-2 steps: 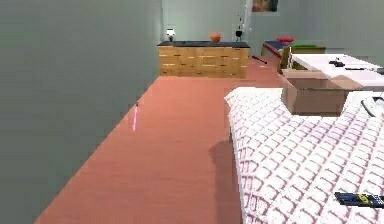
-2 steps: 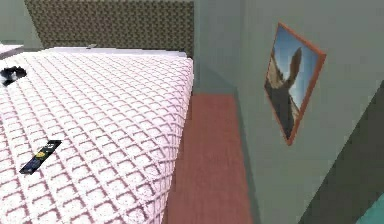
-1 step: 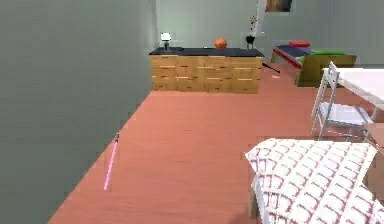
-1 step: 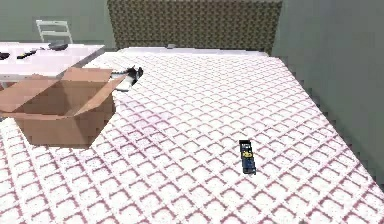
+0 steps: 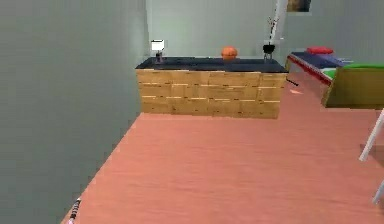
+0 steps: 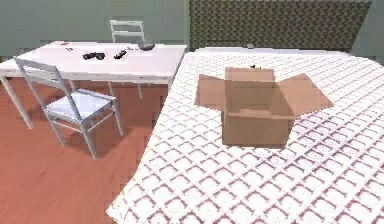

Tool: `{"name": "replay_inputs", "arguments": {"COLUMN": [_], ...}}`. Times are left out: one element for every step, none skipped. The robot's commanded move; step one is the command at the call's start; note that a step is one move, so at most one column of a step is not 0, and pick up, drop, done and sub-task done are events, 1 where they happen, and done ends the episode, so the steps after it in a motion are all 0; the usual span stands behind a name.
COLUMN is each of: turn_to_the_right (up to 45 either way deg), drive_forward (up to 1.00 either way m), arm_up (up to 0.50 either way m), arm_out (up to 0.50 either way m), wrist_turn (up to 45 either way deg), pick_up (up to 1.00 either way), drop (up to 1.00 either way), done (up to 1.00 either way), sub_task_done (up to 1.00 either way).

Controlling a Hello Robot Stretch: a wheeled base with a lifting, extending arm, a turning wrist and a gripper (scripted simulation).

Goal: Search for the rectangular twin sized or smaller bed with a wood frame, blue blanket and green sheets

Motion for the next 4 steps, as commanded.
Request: {"name": "replay_inputs", "arguments": {"turn_to_the_right": [-3.0,-45.0,-36.0,0.0], "drive_forward": [0.0,0.0,0.0,0.2], "arm_up": [0.0,0.0,0.0,0.0], "arm_out": [0.0,0.0,0.0,0.0], "wrist_turn": [0.0,0.0,0.0,0.0], "pick_up": [0.0,0.0,0.0,0.0], "drop": [0.0,0.0,0.0,0.0], "done": [0.0,0.0,0.0,0.0], "sub_task_done": [0.0,0.0,0.0,0.0]}}
